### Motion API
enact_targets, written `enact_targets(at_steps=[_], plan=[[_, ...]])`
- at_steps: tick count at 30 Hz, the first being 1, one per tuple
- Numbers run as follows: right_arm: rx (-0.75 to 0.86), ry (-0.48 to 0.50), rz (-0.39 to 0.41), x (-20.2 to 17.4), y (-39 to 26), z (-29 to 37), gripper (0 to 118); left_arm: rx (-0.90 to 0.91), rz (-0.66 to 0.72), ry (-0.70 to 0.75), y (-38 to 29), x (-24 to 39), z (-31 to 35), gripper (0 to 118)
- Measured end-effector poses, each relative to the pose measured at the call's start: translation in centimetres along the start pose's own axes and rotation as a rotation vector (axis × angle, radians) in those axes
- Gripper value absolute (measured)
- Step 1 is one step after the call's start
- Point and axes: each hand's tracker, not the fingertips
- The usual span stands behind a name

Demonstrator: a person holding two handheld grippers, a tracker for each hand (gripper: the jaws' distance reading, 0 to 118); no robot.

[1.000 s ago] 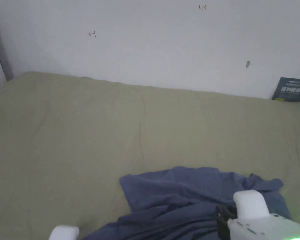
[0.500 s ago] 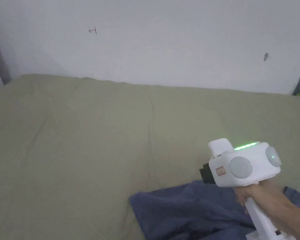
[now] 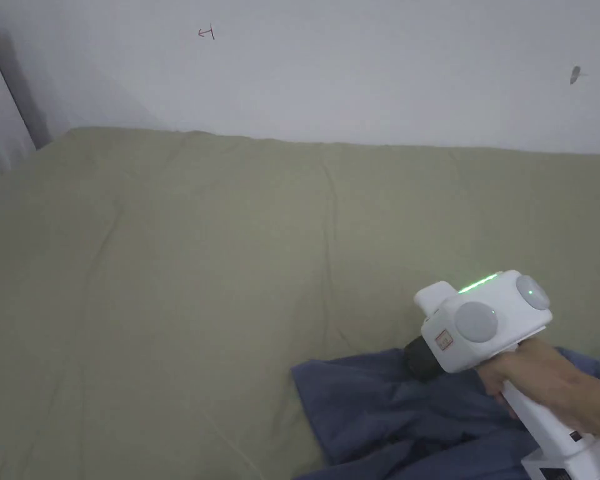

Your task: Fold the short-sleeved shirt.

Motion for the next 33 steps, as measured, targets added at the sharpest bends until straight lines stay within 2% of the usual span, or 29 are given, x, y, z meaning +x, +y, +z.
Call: enact_targets(at_steps=[1, 2, 3, 4, 6, 9, 12, 17, 19, 21, 24, 26, 29, 33], plan=[[0.037, -0.023, -0.003, -0.4, 0.1, 1.7, 32, -0.004, 0.003, 0.003, 0.0, 0.0, -0.1, 6], [0.080, -0.106, 0.009, -0.5, 0.1, 2.3, 2, -0.009, 0.007, 0.008, 0.1, 0.2, -0.1, 6], [0.044, -0.038, -0.022, -0.2, -0.2, 2.7, 2, -0.010, 0.011, 0.012, 0.2, 0.3, 0.0, 6], [0.065, -0.060, -0.053, -0.1, -0.5, 3.8, 2, -0.017, 0.011, 0.018, 0.3, 0.4, 0.1, 6], [0.079, -0.038, -0.093, 0.6, -1.1, 6.4, 2, -0.025, 0.019, 0.030, 0.6, 0.7, 0.5, 6], [0.167, -0.088, -0.079, 1.4, -2.9, 12.1, 2, -0.003, 0.030, 0.062, 0.9, 1.1, 1.7, 6], [0.245, -0.121, -0.155, 3.5, -5.3, 18.3, 2, 0.045, 0.039, 0.084, 1.8, 1.6, 3.8, 6], [0.395, -0.235, -0.275, 7.8, -11.3, 30.3, 2, 0.162, -0.015, 0.139, 5.5, 2.9, 8.7, 6], [0.450, -0.235, -0.322, 9.3, -14.3, 34.9, 2, 0.224, -0.027, 0.156, 7.6, 3.6, 11.2, 6], [0.515, -0.310, -0.365, 10.1, -16.9, 39.1, 2, 0.291, -0.085, 0.208, 9.9, 4.5, 13.7, 6], [0.583, -0.319, -0.471, 11.6, -20.2, 43.9, 2, 0.373, -0.093, 0.226, 13.2, 5.4, 17.4, 6], [0.634, -0.321, -0.512, 11.8, -21.7, 46.2, 2, 0.425, -0.091, 0.251, 14.9, 5.9, 19.7, 6], [0.675, -0.308, -0.517, 11.3, -22.9, 48.9, 2, 0.513, -0.056, 0.237, 16.7, 6.7, 23.1, 6], [0.718, -0.351, -0.505, 10.3, -22.5, 51.1, 2, 0.580, -0.072, 0.267, 18.1, 8.5, 26.8, 6]])
